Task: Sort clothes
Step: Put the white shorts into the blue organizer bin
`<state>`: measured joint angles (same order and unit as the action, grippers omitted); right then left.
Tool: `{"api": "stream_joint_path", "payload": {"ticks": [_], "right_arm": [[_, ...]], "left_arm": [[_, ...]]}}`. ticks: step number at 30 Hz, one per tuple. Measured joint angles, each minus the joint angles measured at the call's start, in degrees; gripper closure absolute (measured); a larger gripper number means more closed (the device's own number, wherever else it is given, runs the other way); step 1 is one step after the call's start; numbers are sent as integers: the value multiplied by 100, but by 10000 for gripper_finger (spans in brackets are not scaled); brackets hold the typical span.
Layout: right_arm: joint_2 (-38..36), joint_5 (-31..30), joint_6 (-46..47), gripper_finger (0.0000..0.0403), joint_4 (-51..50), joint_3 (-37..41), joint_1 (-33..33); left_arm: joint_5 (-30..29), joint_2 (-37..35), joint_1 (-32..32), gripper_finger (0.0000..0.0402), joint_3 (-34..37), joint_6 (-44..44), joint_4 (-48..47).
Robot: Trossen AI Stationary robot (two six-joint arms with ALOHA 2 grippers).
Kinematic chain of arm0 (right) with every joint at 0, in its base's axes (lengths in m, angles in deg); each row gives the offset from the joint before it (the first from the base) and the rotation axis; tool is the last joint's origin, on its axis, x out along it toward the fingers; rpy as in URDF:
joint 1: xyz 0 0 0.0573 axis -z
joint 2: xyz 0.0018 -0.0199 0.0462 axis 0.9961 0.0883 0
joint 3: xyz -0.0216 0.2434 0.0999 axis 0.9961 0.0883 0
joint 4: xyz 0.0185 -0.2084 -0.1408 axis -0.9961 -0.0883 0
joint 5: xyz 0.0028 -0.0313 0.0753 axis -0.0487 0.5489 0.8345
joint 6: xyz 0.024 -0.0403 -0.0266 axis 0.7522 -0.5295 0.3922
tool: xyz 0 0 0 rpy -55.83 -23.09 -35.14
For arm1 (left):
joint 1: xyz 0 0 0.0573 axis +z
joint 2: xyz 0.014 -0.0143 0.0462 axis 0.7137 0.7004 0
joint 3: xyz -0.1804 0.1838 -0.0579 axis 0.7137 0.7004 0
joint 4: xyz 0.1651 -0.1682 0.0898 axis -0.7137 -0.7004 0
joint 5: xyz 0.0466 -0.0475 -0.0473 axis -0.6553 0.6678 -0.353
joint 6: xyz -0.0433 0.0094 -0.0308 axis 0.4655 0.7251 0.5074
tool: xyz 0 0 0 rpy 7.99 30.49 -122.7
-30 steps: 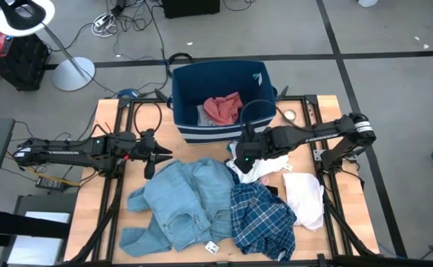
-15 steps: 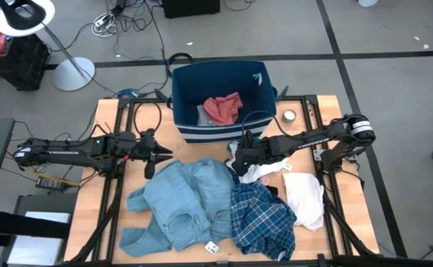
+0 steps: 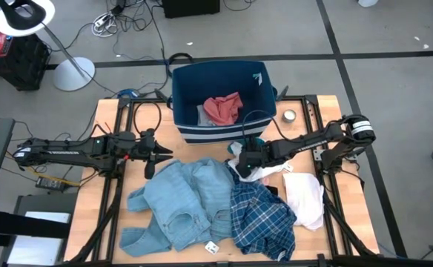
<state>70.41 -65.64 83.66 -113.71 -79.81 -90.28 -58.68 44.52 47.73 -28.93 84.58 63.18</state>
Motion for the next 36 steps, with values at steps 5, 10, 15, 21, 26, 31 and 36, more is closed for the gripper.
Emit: {"api": "stream_joint_path", "payload": {"ticks": [5, 10, 15, 21, 26, 31, 36], "right_arm": [[-148, 149, 3, 390, -188, -74, -183], [-465, -16, 12, 397, -690, -538, -367], [-823, -454, -144, 399, -1299, -1232, -500], [-1027, -840, -733, 401, -1719, -2172, -554], [-1033, -1048, -1295, 401, -1881, -2891, -531], [-1033, -1204, -1825, 402, -1878, -3514, -415], [-1033, -1221, -2344, 402, -1861, -4028, -114]], "left_arm": [[0, 0, -1, 307, 0, 2, 0], [0, 0, 0, 307, 0, 2, 2], [0, -1, 0, 307, 0, 2, 11], [0, 0, 0, 307, 0, 2, 11], [0, 0, 0, 307, 0, 2, 10], [0, 0, -1, 307, 0, 2, 10], [-1, 0, -1, 307, 0, 2, 11]]}}
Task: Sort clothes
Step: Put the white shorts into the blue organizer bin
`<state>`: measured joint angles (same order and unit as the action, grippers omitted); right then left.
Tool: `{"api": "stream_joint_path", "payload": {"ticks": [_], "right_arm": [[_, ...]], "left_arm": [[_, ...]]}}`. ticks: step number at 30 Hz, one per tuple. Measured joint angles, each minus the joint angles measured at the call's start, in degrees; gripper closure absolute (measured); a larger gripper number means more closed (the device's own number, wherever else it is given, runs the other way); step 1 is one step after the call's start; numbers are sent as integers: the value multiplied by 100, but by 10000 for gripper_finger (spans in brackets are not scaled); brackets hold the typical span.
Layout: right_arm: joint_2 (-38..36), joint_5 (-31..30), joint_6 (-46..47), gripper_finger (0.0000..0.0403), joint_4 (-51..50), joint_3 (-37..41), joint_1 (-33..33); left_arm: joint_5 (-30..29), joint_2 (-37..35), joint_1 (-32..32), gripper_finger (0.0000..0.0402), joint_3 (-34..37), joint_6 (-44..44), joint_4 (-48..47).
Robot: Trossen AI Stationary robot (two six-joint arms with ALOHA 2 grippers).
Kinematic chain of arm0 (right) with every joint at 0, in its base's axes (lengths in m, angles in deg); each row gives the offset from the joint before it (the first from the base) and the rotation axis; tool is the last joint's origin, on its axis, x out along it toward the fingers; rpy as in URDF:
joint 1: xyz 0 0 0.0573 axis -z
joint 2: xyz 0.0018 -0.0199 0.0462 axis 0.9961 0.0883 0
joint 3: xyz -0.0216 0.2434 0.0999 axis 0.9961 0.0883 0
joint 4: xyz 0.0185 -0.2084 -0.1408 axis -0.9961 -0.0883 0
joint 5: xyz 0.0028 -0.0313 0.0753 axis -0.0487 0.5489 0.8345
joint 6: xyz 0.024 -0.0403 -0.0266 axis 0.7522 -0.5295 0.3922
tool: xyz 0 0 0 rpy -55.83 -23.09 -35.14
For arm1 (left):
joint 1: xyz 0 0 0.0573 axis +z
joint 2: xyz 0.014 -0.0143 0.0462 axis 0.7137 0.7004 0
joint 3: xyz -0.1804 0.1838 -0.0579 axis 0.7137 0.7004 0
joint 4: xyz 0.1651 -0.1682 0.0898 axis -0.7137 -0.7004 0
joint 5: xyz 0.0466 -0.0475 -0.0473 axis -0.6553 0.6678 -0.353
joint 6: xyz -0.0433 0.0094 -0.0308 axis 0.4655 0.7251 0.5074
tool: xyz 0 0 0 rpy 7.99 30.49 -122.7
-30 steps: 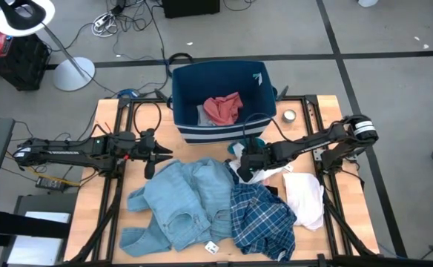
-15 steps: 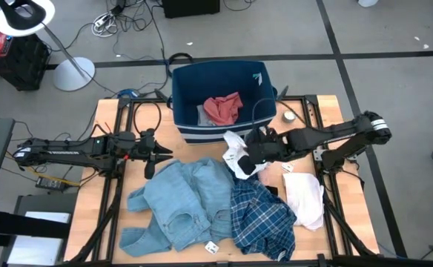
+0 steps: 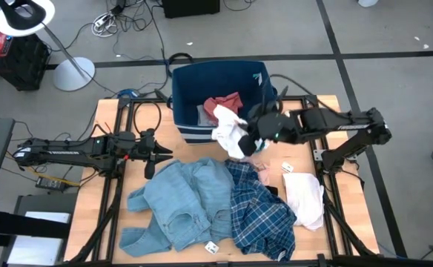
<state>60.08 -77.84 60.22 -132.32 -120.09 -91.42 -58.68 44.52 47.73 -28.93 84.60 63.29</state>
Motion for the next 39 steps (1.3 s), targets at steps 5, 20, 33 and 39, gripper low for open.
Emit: {"api": "stream_joint_path", "payload": {"ticks": [5, 20, 33, 39], "right_arm": [[1, -2, -514, 402, 183, -388, 377], [2, 426, -1574, 402, 1411, -748, 1466], [688, 705, -1767, 399, 1532, -746, 2127], [1252, 965, -1783, 389, 1482, -744, 2342]], "left_arm": [[-1, 0, 0, 307, 0, 0, 0], [-80, -2, 0, 307, 0, -3, 1], [-102, -2, -1, 307, 0, -22, 0], [-106, 0, -1, 307, 0, -24, -4]]}}
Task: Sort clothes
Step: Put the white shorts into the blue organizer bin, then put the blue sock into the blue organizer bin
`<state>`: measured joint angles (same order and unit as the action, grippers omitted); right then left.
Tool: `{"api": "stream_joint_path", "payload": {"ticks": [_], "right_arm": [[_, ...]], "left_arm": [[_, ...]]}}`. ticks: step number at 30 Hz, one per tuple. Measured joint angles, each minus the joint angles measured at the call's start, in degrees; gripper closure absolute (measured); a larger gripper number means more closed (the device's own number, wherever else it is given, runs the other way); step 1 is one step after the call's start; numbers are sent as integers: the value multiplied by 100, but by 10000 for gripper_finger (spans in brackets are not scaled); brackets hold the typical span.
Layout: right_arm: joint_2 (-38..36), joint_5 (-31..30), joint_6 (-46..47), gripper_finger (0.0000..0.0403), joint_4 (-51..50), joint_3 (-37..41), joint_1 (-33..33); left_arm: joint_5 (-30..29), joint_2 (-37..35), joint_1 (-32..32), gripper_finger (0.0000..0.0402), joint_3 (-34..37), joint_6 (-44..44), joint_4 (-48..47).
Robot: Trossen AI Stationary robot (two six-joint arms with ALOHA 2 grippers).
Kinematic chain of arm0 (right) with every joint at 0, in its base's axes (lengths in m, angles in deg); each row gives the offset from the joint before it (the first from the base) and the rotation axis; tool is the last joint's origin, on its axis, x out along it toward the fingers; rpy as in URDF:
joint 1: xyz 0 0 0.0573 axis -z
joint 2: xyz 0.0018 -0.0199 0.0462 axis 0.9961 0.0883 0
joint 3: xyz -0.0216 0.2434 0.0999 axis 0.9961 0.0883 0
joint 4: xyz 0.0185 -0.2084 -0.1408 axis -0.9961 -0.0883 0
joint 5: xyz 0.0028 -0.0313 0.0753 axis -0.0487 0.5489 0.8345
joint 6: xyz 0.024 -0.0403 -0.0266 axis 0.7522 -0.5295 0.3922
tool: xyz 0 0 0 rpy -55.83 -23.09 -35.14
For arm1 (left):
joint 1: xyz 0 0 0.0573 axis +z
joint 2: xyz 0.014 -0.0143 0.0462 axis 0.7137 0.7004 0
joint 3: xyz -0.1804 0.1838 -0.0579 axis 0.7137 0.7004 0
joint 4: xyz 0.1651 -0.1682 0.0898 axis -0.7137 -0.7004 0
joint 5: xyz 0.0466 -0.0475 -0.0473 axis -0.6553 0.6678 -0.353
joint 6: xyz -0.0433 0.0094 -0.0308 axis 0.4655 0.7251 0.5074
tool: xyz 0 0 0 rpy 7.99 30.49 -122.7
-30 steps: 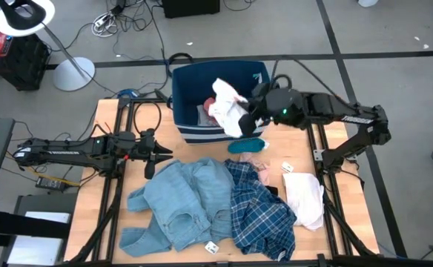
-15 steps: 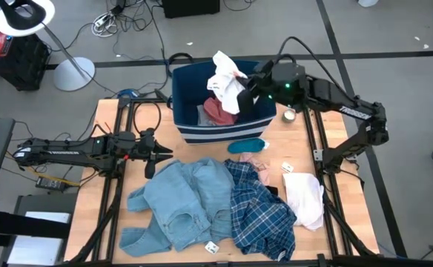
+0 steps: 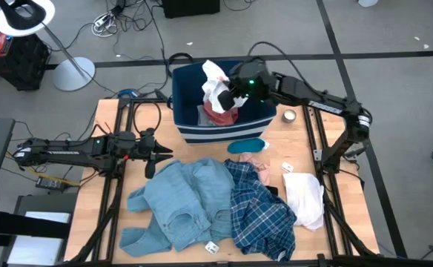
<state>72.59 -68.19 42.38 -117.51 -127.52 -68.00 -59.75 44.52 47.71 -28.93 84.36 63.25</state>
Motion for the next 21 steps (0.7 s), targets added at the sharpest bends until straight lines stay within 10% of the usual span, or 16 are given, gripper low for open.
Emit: {"api": "stream_joint_path", "payload": {"ticks": [21], "right_arm": [[316, 881, 389, 260, -824, 4, 273]], "left_arm": [[0, -1, 1, 307, 0, 0, -5]]}}
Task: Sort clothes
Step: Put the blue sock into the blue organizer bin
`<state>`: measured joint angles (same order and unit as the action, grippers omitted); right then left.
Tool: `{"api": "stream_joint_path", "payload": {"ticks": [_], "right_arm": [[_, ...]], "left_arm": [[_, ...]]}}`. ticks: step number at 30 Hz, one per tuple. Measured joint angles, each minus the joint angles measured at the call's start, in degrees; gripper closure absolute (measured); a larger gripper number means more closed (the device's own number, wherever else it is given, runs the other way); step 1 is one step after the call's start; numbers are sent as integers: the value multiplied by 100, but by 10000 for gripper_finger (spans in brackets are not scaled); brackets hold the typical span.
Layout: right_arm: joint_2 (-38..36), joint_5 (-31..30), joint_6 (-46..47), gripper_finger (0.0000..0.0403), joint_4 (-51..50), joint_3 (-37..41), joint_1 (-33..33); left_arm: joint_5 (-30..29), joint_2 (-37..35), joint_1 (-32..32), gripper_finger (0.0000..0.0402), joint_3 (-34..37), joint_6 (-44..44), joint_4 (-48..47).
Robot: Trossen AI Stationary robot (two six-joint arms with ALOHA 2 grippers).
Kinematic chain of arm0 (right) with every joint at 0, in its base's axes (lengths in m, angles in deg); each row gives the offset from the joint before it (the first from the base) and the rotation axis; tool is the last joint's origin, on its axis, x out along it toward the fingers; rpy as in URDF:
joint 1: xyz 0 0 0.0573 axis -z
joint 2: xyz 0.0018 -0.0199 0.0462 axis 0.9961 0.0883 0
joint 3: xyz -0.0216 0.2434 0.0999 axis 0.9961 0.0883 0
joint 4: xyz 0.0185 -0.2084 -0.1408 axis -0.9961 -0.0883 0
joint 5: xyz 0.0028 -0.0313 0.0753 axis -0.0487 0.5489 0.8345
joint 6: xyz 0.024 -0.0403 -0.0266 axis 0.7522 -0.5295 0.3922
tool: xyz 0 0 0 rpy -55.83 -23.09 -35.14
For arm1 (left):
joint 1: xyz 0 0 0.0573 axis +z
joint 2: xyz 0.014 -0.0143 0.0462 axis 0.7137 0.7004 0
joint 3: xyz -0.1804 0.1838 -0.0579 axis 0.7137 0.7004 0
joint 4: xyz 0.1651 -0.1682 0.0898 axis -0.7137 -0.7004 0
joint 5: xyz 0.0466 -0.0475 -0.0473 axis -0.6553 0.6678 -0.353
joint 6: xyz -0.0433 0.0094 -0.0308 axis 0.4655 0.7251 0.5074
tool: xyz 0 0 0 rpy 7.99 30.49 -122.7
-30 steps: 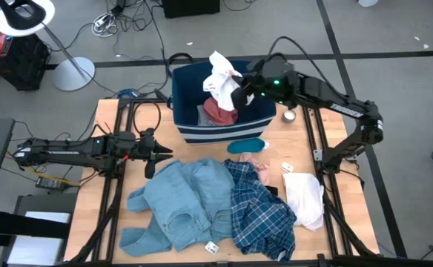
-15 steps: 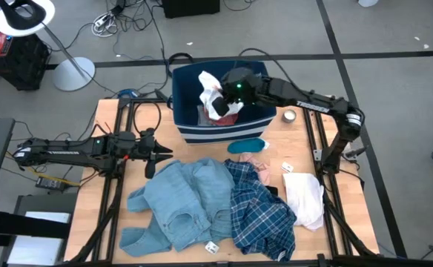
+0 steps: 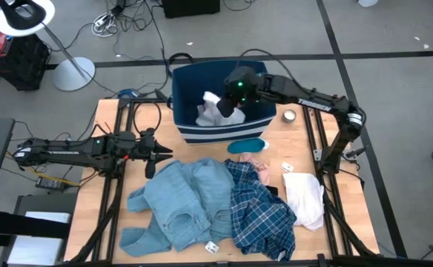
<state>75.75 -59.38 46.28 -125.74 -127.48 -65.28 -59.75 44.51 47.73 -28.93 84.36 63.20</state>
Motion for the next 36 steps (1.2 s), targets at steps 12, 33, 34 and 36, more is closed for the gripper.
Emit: {"api": "stream_joint_path", "payload": {"ticks": [12, 33, 34, 36], "right_arm": [[-1065, 72, -27, 247, -858, 0, -518], [-1589, -2651, 2536, 249, -3385, 132, -3430], [-1623, -2762, 2722, 249, -3416, 242, -3552], [-1712, -2904, 3089, 249, -3441, 494, -3781]], "left_arm": [[0, 0, 0, 307, 0, 12, -2], [0, 1, 1, 307, 0, 20, 0], [0, 1, 1, 307, 0, 22, 0], [0, -1, 0, 307, 0, 22, 2]]}}
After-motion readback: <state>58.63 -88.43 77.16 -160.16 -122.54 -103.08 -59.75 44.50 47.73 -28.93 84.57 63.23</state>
